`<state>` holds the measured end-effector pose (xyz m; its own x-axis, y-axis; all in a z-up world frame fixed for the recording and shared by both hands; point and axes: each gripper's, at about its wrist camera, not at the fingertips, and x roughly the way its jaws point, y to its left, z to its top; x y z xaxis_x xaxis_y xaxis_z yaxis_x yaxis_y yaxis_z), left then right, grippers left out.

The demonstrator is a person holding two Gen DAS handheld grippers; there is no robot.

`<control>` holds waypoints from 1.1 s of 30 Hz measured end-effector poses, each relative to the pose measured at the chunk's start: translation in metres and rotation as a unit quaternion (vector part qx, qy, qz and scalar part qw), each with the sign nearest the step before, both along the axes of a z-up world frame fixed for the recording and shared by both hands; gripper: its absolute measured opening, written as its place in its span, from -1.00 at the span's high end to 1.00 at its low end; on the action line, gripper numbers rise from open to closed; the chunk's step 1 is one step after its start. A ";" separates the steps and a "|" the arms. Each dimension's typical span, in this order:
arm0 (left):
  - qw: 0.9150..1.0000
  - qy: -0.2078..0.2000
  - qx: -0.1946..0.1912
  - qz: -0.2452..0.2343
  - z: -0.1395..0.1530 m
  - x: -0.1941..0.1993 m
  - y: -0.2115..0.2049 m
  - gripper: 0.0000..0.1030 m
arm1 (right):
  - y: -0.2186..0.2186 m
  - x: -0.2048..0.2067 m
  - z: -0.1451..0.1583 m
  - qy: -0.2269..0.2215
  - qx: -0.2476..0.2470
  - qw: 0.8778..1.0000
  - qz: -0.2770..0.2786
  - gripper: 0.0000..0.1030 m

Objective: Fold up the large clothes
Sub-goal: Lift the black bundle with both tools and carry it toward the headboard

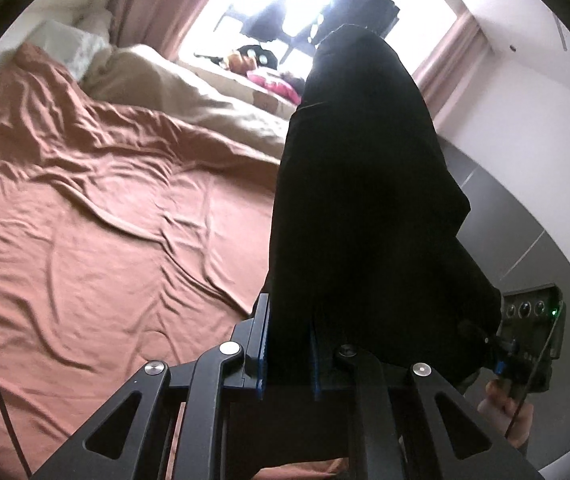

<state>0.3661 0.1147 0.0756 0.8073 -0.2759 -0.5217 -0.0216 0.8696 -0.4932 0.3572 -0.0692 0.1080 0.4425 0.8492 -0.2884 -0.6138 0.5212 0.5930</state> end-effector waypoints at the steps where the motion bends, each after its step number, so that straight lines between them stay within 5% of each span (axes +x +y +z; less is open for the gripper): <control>1: 1.000 -0.005 0.003 0.006 0.005 -0.008 0.007 0.70 | -0.001 0.000 0.001 -0.002 0.000 1.000 0.004 0.84; 12: 0.996 -0.042 0.019 0.079 0.049 -0.102 0.097 0.71 | 0.099 0.026 0.014 -0.024 0.010 0.997 0.079 0.84; 33: 0.974 -0.082 0.054 0.203 0.068 -0.255 0.288 0.71 | 0.334 0.041 0.011 -0.050 -0.014 0.981 0.186 0.84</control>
